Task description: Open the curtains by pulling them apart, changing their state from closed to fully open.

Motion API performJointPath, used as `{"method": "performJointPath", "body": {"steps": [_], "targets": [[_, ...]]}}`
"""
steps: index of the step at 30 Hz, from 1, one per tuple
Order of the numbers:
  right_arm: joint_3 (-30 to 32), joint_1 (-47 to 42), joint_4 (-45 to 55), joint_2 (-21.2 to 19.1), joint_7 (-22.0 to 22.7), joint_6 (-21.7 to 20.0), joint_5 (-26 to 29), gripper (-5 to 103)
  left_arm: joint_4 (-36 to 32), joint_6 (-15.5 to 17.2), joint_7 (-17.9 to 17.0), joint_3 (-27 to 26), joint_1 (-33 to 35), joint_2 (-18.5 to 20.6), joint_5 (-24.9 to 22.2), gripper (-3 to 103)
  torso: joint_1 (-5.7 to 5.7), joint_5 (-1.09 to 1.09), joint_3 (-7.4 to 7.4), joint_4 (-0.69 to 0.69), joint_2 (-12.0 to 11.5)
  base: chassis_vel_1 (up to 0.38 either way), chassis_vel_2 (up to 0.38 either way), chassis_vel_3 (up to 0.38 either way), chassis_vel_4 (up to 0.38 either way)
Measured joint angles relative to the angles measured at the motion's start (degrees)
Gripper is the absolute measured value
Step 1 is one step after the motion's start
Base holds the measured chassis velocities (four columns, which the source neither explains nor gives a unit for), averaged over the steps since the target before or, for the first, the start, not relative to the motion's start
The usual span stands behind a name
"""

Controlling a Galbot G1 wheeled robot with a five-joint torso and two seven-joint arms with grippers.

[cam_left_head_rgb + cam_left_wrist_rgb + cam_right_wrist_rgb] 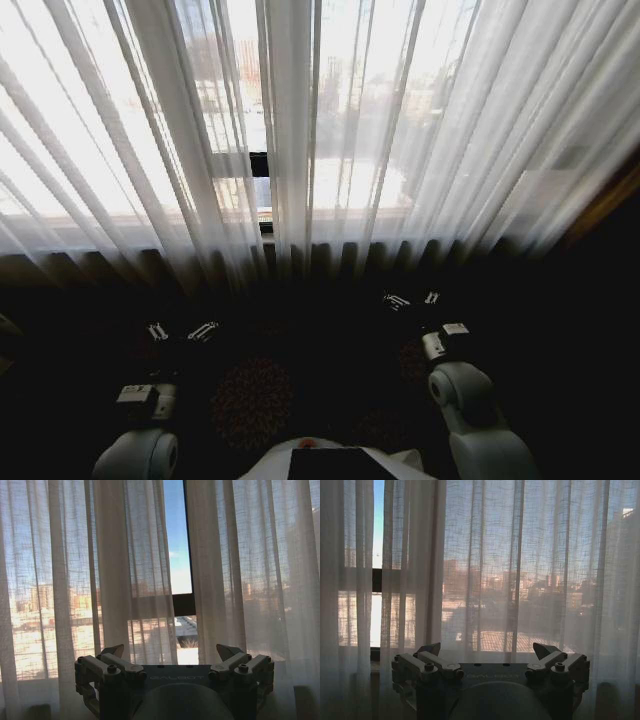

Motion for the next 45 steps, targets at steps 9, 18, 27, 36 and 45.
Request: {"method": "performJointPath", "body": {"steps": [9,18,27,36,45], "targets": [[-0.1,0.0,-0.2,0.1,-0.1,0.0,-0.2,100,0.4,-0.1,0.1,0.0,-0.1,0.1,0.0,100,0.02,0.0,0.01,0.01,0.0,-0.25,0.238,0.252,-0.23],[-0.4,0.1,-0.5,0.3,-0.3,0.0,-0.3,100,0.5,-0.3,0.1,-0.1,0.0,0.1,0.0,100,0.05,0.0,0.03,0.0,0.0,-0.331,0.323,0.331,-0.333],[-0.7,0.0,-0.7,0.4,-0.3,0.4,-0.5,100,0.6,-0.5,0.1,-0.1,0.2,0.1,0.0,100,0.04,-0.03,0.02,-0.01,0.0,-0.338,0.373,0.369,-0.376],[-0.8,0.1,-1.3,0.5,-0.2,1.3,-1.7,100,0.5,-0.5,0.2,0.1,0.2,0.0,0.1,100,0.08,0.0,0.03,0.01,0.0,-0.269,0.315,0.28,-0.303],[-1.1,-0.2,-1.9,0.8,-0.8,2.2,-4.8,100,0.7,-0.8,0.2,0.1,0.4,-0.1,0.1,100,0.02,0.01,0.01,0.0,0.0,-0.089,0.062,0.079,-0.064]]}}
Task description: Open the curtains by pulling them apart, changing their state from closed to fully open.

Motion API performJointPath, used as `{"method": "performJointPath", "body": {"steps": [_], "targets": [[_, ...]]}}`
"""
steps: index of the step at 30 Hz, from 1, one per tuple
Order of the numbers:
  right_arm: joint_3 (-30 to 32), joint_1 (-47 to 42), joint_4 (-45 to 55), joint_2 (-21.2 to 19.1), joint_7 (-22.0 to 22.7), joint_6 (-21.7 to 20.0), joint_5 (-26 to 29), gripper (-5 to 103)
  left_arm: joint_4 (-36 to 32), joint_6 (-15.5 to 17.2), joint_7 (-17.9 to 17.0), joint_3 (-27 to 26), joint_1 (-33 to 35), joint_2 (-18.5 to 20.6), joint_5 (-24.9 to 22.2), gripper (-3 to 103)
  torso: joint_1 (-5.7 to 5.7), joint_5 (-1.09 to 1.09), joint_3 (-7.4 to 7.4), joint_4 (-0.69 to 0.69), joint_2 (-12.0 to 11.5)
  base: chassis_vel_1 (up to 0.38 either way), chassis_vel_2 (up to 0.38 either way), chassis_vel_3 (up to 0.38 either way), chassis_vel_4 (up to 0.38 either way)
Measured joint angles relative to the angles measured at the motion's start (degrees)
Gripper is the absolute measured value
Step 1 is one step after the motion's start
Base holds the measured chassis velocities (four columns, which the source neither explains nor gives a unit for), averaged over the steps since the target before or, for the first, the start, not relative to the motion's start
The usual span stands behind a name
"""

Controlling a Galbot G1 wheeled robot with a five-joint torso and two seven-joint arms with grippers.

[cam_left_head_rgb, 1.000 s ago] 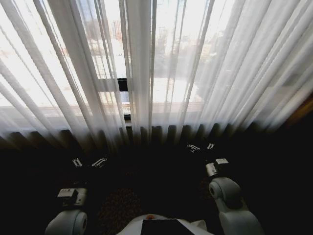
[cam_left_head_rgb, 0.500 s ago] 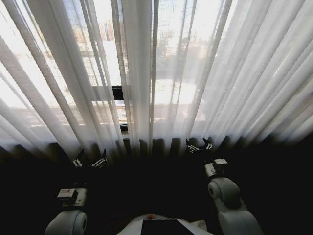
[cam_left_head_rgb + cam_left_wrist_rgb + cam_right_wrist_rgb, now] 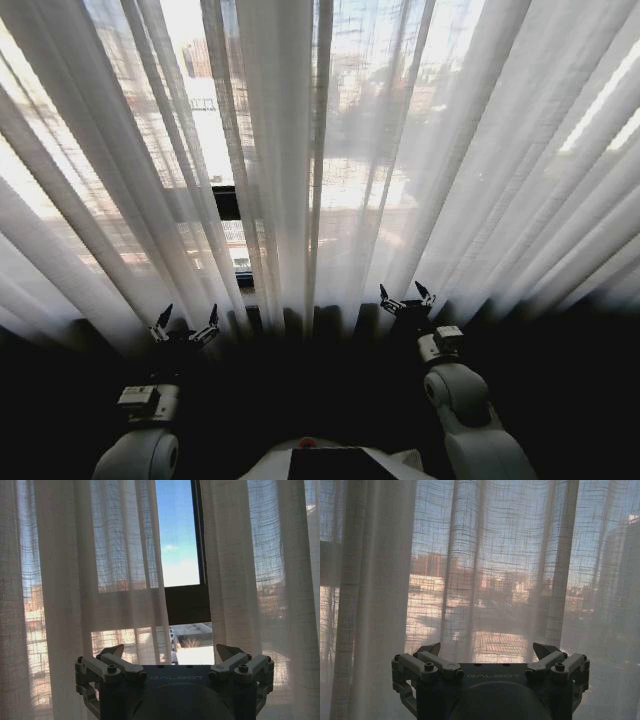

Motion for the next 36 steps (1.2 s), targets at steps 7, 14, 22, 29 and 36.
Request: {"method": "performJointPath", "body": {"steps": [7,14,22,29,36], "targets": [[-0.5,-0.1,-0.5,0.4,-0.4,0.3,-1.2,100,0.0,-0.4,0.0,0.0,0.1,-0.1,0.0,100,-0.04,-0.01,-0.01,0.0,0.0,0.083,0.015,-0.071,-0.005],[-0.6,-0.1,-0.9,0.5,-0.4,0.5,-1.3,100,0.1,-0.7,0.0,0.0,0.2,-0.1,0.0,100,0.03,0.0,0.01,0.01,0.0,0.118,0.135,-0.097,-0.147],[-0.5,-0.1,-0.9,0.5,-0.4,0.7,-1.3,100,0.1,-0.8,0.0,-0.1,0.2,-0.1,0.0,100,0.03,-0.02,0.01,0.01,0.0,0.176,0.172,-0.173,-0.192],[-0.4,-0.4,-0.7,0.6,-0.4,0.9,-1.3,100,0.3,-1.5,0.0,-0.2,0.5,-0.1,0.0,100,0.01,0.0,0.0,0.0,0.0,0.153,0.115,-0.15,-0.122],[-0.4,-0.5,-0.4,0.7,-0.4,1.0,-1.6,100,0.3,-1.7,0.0,-0.3,0.5,-0.1,-0.1,100,0.01,0.0,0.0,0.0,0.0,0.103,0.098,-0.095,-0.094]]}}
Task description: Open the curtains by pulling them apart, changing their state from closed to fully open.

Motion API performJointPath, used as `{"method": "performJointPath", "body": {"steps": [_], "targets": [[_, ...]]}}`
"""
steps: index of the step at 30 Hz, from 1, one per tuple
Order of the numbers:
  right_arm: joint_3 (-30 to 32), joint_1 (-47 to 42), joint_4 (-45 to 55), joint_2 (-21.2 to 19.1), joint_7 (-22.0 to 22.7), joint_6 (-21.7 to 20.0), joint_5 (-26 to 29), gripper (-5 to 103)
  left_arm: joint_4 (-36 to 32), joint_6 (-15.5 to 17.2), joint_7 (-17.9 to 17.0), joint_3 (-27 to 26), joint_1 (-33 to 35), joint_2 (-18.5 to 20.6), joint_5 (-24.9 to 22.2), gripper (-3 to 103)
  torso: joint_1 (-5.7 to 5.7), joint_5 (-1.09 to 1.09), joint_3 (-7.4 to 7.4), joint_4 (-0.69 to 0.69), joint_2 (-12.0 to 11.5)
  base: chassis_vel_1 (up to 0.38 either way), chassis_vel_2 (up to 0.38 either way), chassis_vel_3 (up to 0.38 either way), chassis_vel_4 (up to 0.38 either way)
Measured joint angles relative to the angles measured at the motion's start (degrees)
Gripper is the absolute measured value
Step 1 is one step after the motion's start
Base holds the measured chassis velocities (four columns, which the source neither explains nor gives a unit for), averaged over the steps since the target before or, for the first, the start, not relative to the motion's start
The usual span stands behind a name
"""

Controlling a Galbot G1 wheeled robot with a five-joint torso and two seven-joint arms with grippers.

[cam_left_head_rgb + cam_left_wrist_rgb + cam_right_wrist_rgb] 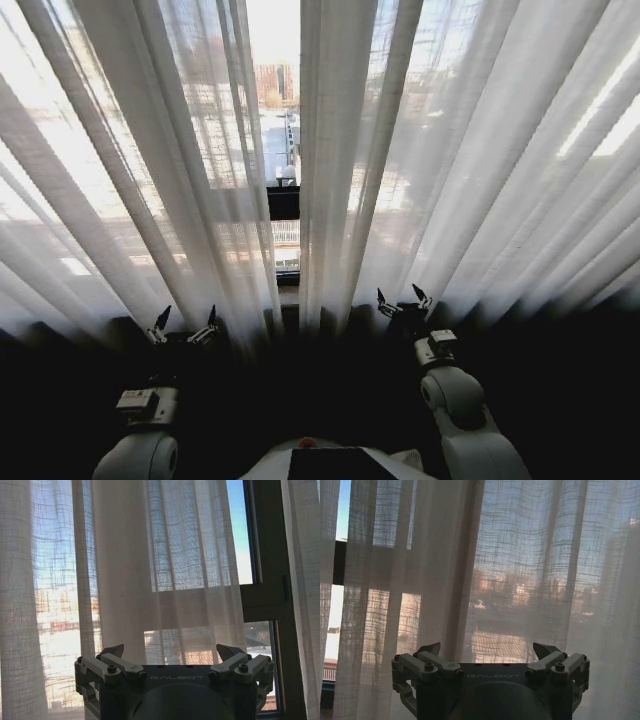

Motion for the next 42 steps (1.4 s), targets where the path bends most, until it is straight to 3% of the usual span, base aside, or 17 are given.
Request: {"method": "performJointPath", "body": {"steps": [24,42], "targets": [[-0.5,-0.5,0.3,0.3,0.1,1.4,0.3,100,0.3,-1.1,0.0,0.0,0.2,-0.2,0.0,100,0.0,-0.02,-0.01,0.0,0.0,0.153,0.155,-0.151,-0.144],[-1.7,1.8,-3.1,0.4,-2.4,3.4,0.4,100,0.0,-1.3,0.1,-0.5,0.7,-0.9,0.3,100,-0.01,-0.03,-0.01,0.0,0.0,-0.001,0.014,0.009,-0.012]]}}
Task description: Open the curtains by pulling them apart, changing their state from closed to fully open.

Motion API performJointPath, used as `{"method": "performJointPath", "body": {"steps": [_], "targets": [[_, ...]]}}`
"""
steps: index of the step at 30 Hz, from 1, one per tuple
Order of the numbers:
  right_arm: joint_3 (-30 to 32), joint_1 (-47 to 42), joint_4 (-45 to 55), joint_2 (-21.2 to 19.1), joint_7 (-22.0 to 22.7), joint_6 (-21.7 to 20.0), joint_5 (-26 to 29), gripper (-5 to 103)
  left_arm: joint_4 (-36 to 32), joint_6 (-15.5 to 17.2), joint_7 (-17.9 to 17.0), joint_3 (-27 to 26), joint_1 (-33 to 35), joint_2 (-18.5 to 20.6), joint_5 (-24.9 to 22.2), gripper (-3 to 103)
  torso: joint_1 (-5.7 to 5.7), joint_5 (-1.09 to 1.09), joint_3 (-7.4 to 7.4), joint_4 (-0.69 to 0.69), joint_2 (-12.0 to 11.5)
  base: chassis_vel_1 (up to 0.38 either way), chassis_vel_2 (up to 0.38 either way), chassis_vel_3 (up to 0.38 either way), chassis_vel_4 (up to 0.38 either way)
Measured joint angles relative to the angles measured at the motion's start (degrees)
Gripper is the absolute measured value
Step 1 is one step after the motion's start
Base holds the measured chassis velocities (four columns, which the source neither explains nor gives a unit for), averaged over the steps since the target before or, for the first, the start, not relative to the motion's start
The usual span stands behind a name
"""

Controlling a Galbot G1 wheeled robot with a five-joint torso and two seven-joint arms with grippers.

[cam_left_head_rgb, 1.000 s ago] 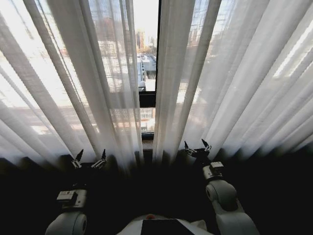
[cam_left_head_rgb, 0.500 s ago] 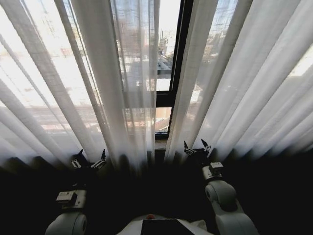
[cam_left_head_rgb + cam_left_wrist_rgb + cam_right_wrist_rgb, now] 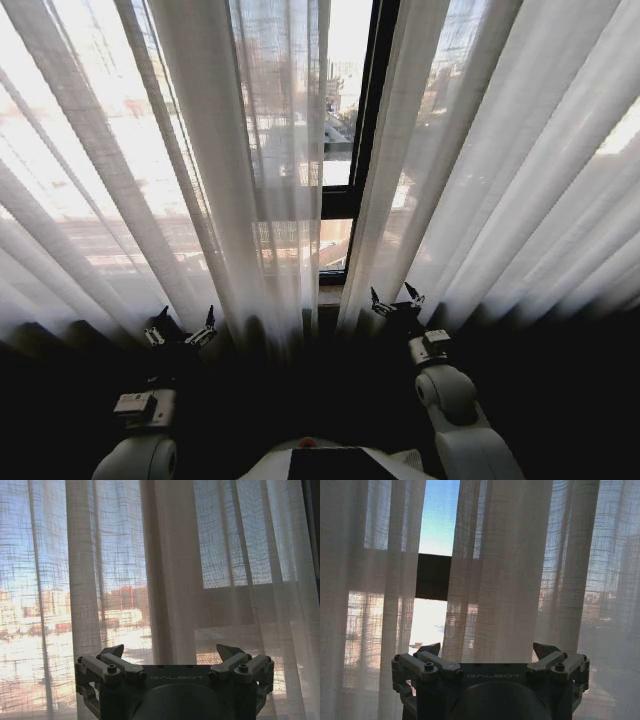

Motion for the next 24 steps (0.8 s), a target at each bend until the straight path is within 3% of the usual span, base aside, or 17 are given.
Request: {"method": "performJointPath", "body": {"steps": [18,24], "targets": [[-0.4,0.3,-0.8,-0.2,0.1,-0.1,1.1,100,0.2,0.0,0.2,0.8,-0.1,-0.6,0.9,100,0.06,0.03,0.02,0.02,0.0,-0.179,0.17,0.161,-0.177],[-0.2,1.4,-1.2,-0.8,1.6,-2.6,3.4,100,0.2,-0.4,0.2,0.6,0.1,-0.8,0.9,100,0.05,0.01,0.02,0.0,0.0,-0.029,0.043,0.027,-0.028]]}}
